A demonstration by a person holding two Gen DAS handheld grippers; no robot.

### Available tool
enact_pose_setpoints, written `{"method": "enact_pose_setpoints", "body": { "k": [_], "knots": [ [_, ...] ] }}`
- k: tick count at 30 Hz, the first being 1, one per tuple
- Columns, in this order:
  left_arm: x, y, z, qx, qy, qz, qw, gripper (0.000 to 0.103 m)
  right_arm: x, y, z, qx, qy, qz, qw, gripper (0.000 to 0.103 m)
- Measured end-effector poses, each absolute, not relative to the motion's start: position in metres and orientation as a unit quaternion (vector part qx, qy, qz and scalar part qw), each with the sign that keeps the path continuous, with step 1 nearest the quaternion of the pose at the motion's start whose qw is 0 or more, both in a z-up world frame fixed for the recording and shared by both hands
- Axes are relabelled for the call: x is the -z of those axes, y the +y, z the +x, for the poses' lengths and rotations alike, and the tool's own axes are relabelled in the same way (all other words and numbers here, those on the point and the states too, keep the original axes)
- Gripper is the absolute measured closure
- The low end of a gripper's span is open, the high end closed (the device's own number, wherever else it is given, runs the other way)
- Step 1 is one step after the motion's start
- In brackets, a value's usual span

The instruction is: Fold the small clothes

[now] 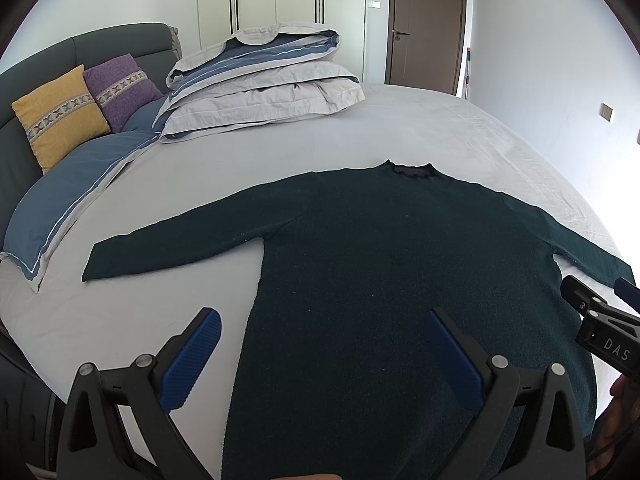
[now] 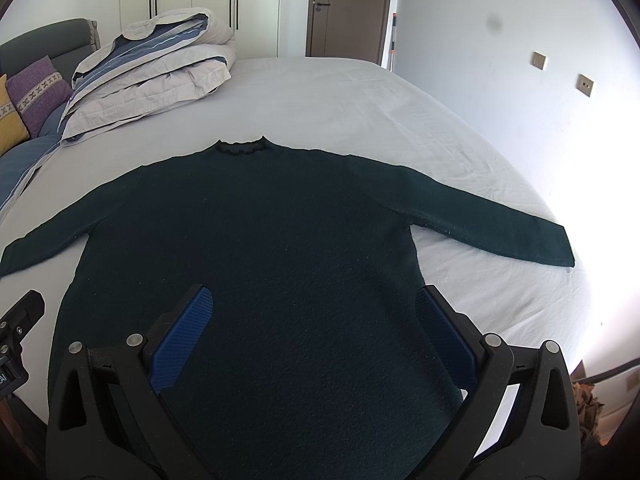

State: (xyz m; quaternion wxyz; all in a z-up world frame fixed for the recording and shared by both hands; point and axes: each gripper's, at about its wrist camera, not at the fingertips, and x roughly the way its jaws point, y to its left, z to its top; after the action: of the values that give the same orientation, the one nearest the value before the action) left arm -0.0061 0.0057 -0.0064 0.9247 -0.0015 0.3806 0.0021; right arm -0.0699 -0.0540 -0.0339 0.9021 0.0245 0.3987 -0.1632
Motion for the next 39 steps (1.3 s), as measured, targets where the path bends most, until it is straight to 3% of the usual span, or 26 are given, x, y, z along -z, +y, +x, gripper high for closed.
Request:
{"method": "enact_pose_setpoints", "body": {
  "k": [39],
  "knots": [
    [0.0132,0.0044,-0.0037,-0.003,0.386,-0.005,0.922,0.000,0.0345,-0.0495,-0.0682,0.158,0.403,0.021,0.901,0.000]
  ]
}}
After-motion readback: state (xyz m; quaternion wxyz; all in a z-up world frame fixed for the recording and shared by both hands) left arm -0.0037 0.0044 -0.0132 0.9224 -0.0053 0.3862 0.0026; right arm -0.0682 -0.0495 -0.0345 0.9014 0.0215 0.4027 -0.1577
